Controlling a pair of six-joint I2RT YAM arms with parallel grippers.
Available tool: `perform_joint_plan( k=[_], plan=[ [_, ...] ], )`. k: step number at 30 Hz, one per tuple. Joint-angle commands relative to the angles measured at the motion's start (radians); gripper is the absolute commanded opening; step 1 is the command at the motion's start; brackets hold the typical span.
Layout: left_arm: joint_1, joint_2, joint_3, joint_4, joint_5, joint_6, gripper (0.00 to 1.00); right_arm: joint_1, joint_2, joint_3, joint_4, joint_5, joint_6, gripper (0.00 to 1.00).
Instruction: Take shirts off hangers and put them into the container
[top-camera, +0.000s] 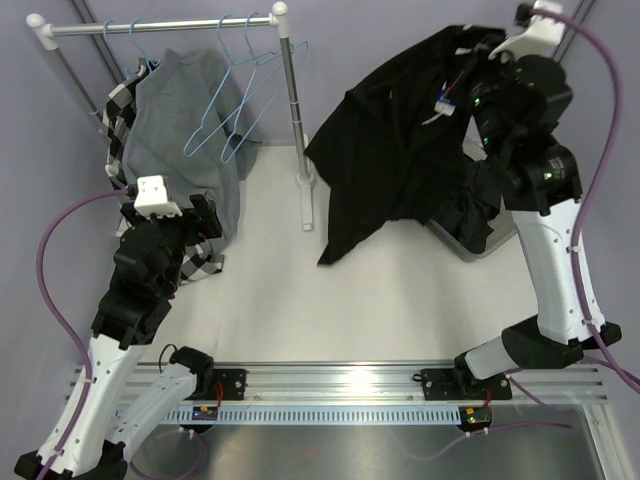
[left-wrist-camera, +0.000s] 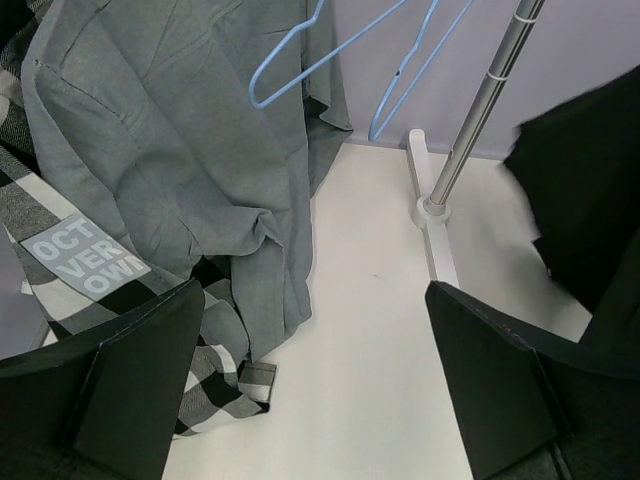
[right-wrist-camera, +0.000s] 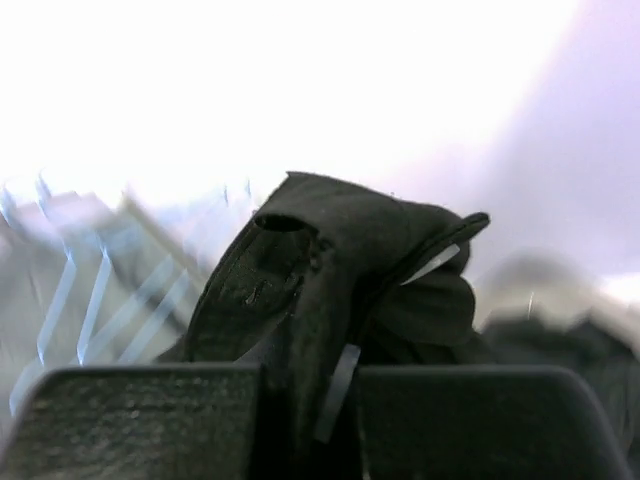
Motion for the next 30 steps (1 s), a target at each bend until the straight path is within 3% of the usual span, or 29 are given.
perform_joint_plan(
  k=[1, 4, 7, 12, 16, 18, 21, 25, 30],
  plan=[
    [0.004, -0.001, -0.003, 0.065, -0.008, -0.001, 0.99, -0.041, 0.088, 0.234, -0.019, 0.005, -0.087, 0.0],
    [0.004, 0.002, -0.004, 0.065, -0.009, -0.001, 0.99, -0.075, 0.165, 0.417, -0.015, 0.011, -0.121, 0.0],
    [0.003, 0.004, -0.004, 0.065, -0.012, 0.001, 0.99, -0.13, 0.189, 0.474, 0.048, 0.024, -0.13, 0.0],
    [0.004, 0.007, -0.004, 0.067, -0.008, 0.001, 0.99, -0.255, 0.167, 0.418, 0.163, 0.032, -0.091, 0.0],
    [0.004, 0.013, -0.006, 0.065, 0.0, -0.002, 0.99, -0.338, 0.179, 0.369, 0.15, 0.009, -0.032, 0.01],
    [0.004, 0.013, -0.006, 0.065, 0.0, -0.002, 0.99, -0.352, 0.149, 0.286, 0.165, -0.011, -0.023, 0.01],
    [0.004, 0.011, -0.006, 0.067, -0.003, -0.002, 0.99, -0.358, 0.088, -0.021, 0.27, -0.032, -0.023, 0.01],
    [0.003, 0.01, -0.007, 0.065, 0.001, -0.004, 0.99, -0.38, 0.047, -0.296, 0.343, -0.028, 0.027, 0.0],
    [0.004, 0.004, -0.007, 0.065, 0.0, -0.002, 0.99, -0.389, 0.057, -0.531, 0.406, -0.086, 0.093, 0.0]
  ],
)
